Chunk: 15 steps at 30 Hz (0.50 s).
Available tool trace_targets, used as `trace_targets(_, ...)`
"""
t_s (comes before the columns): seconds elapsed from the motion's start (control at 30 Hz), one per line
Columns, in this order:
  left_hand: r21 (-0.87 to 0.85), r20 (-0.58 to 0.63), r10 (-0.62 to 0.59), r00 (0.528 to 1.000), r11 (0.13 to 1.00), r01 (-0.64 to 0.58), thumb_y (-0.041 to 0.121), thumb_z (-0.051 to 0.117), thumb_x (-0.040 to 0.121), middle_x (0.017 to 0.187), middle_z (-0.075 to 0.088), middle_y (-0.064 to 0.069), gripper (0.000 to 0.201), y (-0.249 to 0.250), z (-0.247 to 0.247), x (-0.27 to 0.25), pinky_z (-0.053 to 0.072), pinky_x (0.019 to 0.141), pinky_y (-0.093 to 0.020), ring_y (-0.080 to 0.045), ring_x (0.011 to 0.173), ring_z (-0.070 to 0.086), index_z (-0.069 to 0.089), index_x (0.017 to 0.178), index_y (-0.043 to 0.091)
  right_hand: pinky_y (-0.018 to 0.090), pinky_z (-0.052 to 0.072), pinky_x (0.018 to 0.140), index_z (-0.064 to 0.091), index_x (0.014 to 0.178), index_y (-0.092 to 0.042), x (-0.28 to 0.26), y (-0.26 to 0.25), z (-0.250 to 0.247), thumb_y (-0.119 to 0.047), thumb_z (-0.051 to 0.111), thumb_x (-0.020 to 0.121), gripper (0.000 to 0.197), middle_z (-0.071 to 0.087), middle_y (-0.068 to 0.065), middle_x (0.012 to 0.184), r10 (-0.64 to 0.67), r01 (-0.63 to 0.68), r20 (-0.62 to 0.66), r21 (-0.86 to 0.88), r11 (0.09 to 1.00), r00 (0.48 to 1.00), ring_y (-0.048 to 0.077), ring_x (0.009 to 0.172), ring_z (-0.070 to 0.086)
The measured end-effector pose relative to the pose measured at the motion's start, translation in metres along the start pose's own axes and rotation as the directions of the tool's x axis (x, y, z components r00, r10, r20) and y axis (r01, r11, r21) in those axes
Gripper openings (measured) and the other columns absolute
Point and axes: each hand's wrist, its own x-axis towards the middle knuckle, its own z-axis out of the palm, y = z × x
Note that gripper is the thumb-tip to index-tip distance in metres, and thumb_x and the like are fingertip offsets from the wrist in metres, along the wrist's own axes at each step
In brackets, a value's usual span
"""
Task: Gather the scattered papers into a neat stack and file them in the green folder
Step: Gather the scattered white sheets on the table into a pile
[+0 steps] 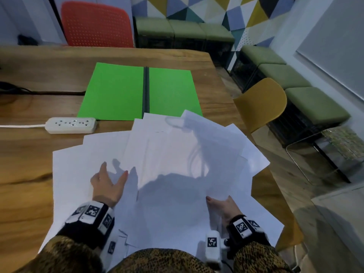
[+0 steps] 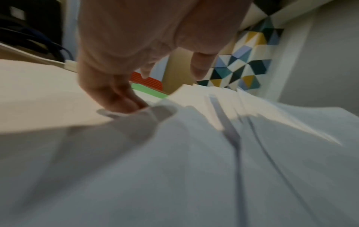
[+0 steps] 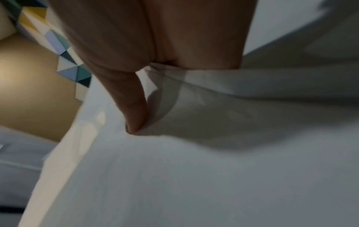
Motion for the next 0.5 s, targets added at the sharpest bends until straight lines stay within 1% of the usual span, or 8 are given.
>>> trace_targets(0.03, -0.034, 0.017, -0.020, 1.000, 0.999, 0.020, 0.037, 0.057, 0.087, 0.149, 0.029, -0.025, 0.076, -0.002, -0.004, 0.006, 0.029, 0.109, -0.047, -0.040, 0.135, 0.032, 0.018, 0.147, 0.011, 0.035, 0.050, 0.082, 0.052, 0.116, 0.010, -0.002, -0.003, 0.002, -0.041, 0.089, 0.032, 0.105, 0.063, 0.023, 0.114, -0.016, 0.017, 0.011, -0.062, 0.998, 1.000, 0.034, 0.105, 0.062)
trace_targets(0.13, -0.026, 0.177, -0.034, 0.984, 0.999, 0.040, 0.029, 0.063, 0.084, 0.133, 0.052, -0.026, 0.066, -0.002, -0.006, 0.010, 0.041, 0.097, -0.042, -0.038, 0.119, 0.051, 0.035, 0.138, 0.003, 0.039, 0.046, 0.096, 0.050, 0.124, -0.003, -0.013, -0.017, 0.009, -0.020, 0.073, 0.065, 0.066, 0.061, 0.014, 0.120, -0.089, 0.110, 0.122, -0.176, 0.978, 0.988, 0.030, 0.112, 0.057)
trace_targets(0.2, 0.004, 0.228, -0.001, 0.974, 1.000, 0.000, 0.027, 0.067, 0.082, 0.127, 0.057, -0.023, 0.060, -0.003, -0.001, 0.008, 0.045, 0.092, -0.041, -0.035, 0.110, 0.057, 0.044, 0.131, 0.000, 0.037, 0.047, 0.091, 0.052, 0.119, -0.010, -0.014, -0.019, 0.012, -0.008, 0.065, 0.076, 0.045, 0.062, 0.010, 0.109, -0.100, 0.128, 0.158, -0.179, 0.976, 0.982, 0.028, 0.104, 0.057)
trace_targets(0.27, -0.038, 0.223, 0.038, 0.974, 0.999, -0.031, 0.025, 0.069, 0.080, 0.115, 0.063, -0.017, 0.052, -0.001, 0.004, 0.005, 0.046, 0.084, -0.037, -0.030, 0.097, 0.056, 0.050, 0.121, 0.001, 0.036, 0.047, 0.087, 0.053, 0.114, -0.011, -0.016, -0.019, 0.015, -0.005, 0.060, 0.081, 0.034, 0.064, 0.009, 0.100, -0.126, 0.147, 0.150, -0.141, 0.979, 0.981, 0.030, 0.100, 0.058)
trace_targets(0.33, -0.204, 0.258, 0.113, 0.959, 0.977, -0.060, 0.023, 0.074, 0.074, 0.093, 0.067, -0.002, 0.042, 0.003, 0.001, -0.005, 0.042, 0.069, -0.024, -0.023, 0.089, 0.056, 0.054, 0.107, 0.007, 0.038, 0.048, 0.084, 0.058, 0.109, -0.005, -0.021, -0.022, 0.016, -0.006, 0.065, 0.077, 0.032, 0.067, 0.010, 0.094, -0.139, 0.147, 0.136, -0.054, 0.988, 0.981, 0.034, 0.100, 0.061)
trace_targets(0.37, -0.321, 0.300, 0.159, 0.941, 0.945, -0.057, 0.030, 0.081, 0.065, 0.088, 0.070, 0.002, 0.050, 0.003, -0.002, -0.006, 0.043, 0.067, -0.020, -0.021, 0.090, 0.062, 0.057, 0.104, 0.009, 0.040, 0.050, 0.084, 0.061, 0.108, 0.000, -0.022, -0.022, 0.014, -0.006, 0.071, 0.072, 0.037, 0.068, 0.014, 0.094, -0.137, 0.136, 0.144, 0.022, 0.991, 0.980, 0.036, 0.099, 0.063)
trace_targets(0.43, -0.520, 0.337, 0.221, 0.915, 0.854, -0.015, 0.046, 0.090, 0.035, 0.098, 0.076, -0.004, 0.090, -0.002, -0.009, -0.003, 0.053, 0.073, -0.025, -0.022, 0.095, 0.070, 0.061, 0.114, 0.011, 0.041, 0.054, 0.079, 0.067, 0.097, 0.001, -0.020, -0.024, 0.006, -0.019, 0.089, 0.048, 0.058, 0.073, 0.015, 0.087, -0.138, 0.100, 0.192, 0.191, 0.976, 0.972, 0.034, 0.087, 0.068)
trace_targets(0.5, -0.654, 0.386, 0.247, 0.889, 0.752, 0.075, 0.044, 0.092, 0.022, 0.109, 0.073, -0.009, 0.108, -0.008, -0.015, 0.001, 0.057, 0.078, -0.033, -0.024, 0.097, 0.070, 0.059, 0.120, 0.012, 0.036, 0.053, 0.076, 0.069, 0.085, -0.002, -0.020, -0.026, 0.000, -0.032, 0.095, 0.021, 0.075, 0.073, 0.010, 0.076, -0.119, 0.061, 0.237, 0.239, 0.969, 0.964, 0.027, 0.077, 0.068)
